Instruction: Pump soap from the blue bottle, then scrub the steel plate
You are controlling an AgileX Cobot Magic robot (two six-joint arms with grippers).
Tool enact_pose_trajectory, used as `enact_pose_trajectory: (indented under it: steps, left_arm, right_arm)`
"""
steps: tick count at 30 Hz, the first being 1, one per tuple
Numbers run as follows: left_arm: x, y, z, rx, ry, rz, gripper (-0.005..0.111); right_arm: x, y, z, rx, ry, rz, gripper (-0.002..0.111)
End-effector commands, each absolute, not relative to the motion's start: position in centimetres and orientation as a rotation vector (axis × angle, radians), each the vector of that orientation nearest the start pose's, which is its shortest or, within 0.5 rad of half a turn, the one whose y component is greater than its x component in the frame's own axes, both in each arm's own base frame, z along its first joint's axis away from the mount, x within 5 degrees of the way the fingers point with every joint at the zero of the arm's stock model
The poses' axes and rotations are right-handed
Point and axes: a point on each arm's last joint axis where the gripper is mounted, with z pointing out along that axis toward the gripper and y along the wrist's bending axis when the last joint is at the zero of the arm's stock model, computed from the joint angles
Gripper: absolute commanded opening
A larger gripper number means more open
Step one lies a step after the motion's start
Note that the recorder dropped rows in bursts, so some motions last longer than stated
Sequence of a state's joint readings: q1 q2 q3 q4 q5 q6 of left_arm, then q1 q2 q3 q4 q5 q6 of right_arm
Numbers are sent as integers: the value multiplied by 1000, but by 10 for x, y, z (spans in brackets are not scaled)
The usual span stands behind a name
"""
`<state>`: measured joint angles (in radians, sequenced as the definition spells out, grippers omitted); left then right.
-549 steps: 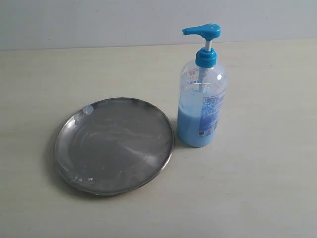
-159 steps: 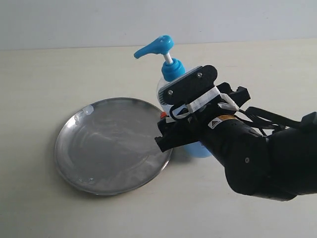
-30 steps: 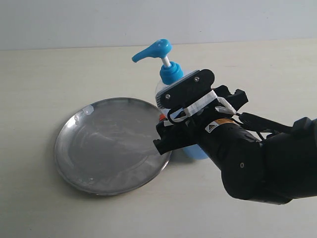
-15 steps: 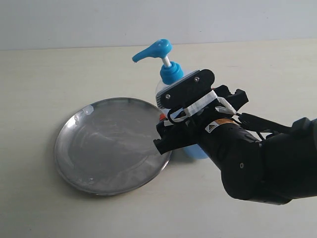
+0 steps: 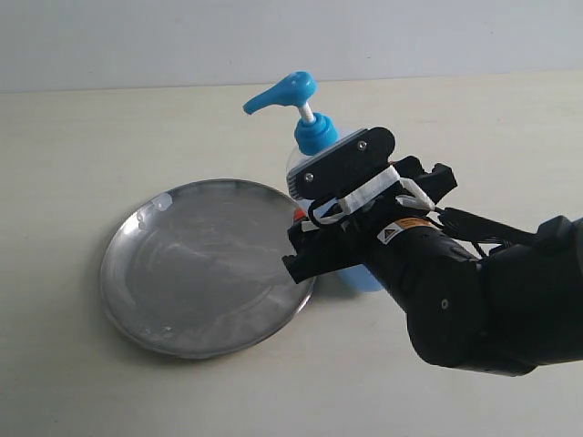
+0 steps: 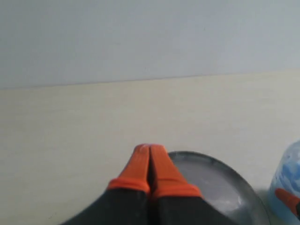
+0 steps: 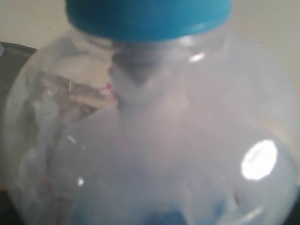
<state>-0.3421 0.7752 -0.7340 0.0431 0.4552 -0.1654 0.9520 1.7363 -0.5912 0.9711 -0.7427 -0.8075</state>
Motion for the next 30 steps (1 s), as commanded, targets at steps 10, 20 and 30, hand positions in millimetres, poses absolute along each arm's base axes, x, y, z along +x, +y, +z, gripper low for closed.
enact_pose_trajectory:
  steps: [10,20,30]
  left_arm:
    - [181,-98,309,430,2171,-351,0]
    - [191,-130,328,604,2251,-608,0]
    - [224,-161,351,713,2214,-757,0]
  right_arm:
    - [213,207,158,-590,1847,-64,0]
    - [213,207,159,-592,1836,-67,0]
    - [213,209,160,-614,1820,-63,0]
